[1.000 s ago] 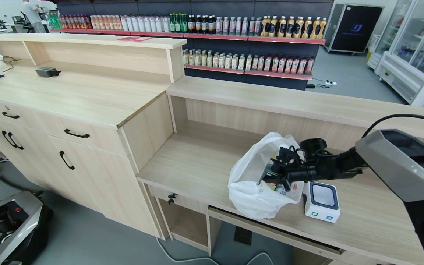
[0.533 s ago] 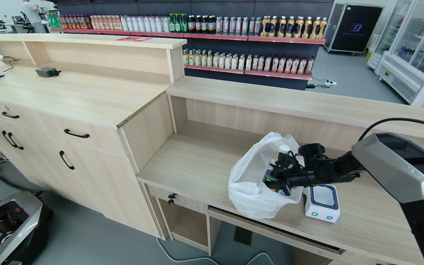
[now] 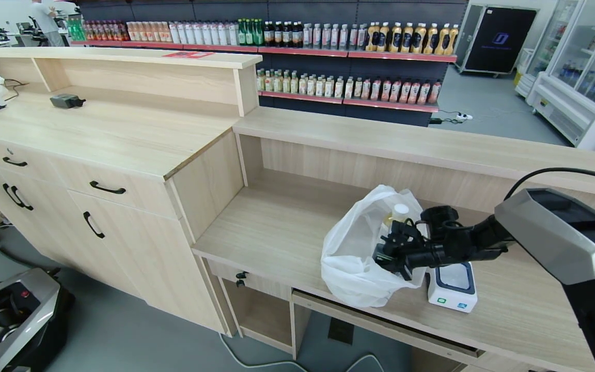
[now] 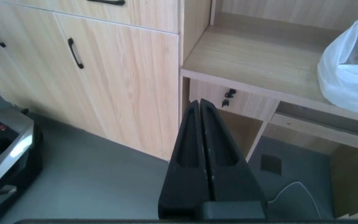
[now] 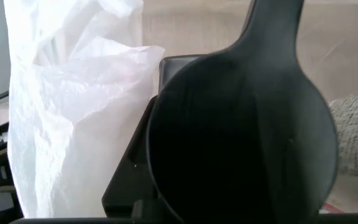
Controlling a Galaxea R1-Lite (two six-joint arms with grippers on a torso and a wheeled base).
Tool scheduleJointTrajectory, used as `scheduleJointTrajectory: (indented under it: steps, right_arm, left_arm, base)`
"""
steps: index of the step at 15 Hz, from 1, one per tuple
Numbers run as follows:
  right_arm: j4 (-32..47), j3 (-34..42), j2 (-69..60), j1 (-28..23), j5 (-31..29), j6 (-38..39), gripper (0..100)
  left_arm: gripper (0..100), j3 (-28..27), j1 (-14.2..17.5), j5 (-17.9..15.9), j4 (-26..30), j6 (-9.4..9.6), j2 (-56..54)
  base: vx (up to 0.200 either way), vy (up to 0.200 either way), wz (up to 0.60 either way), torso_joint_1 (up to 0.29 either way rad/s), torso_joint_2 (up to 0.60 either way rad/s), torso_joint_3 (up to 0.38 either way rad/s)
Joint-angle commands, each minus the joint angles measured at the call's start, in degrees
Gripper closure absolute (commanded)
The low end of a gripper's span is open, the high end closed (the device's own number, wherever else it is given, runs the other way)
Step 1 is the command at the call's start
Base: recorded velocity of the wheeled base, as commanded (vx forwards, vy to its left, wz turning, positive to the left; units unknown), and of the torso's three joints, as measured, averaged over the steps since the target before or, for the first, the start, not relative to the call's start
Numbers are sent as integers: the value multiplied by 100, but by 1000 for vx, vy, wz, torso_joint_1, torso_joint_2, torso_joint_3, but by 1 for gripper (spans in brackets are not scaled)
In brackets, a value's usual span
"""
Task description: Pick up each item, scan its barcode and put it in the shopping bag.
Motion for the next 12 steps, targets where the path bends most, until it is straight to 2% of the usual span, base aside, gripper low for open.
scheduleJointTrajectory:
  steps: [1,2,12]
  right_arm:
    - [5,81,3,-44,5,-33,100]
    - [5,98,3,-44,5,-33,0]
    - [101,239,-771,-97,58,-86,0]
  left_arm:
    - [100,0,0,2,0,0,0]
    - [100,0,0,2,0,0,0]
    - [100,0,0,2,0,0,0]
  base:
    - [0,0,0,0,0,0]
    - [0,0,0,0,0,0]
    - [0,0,0,0,0,0]
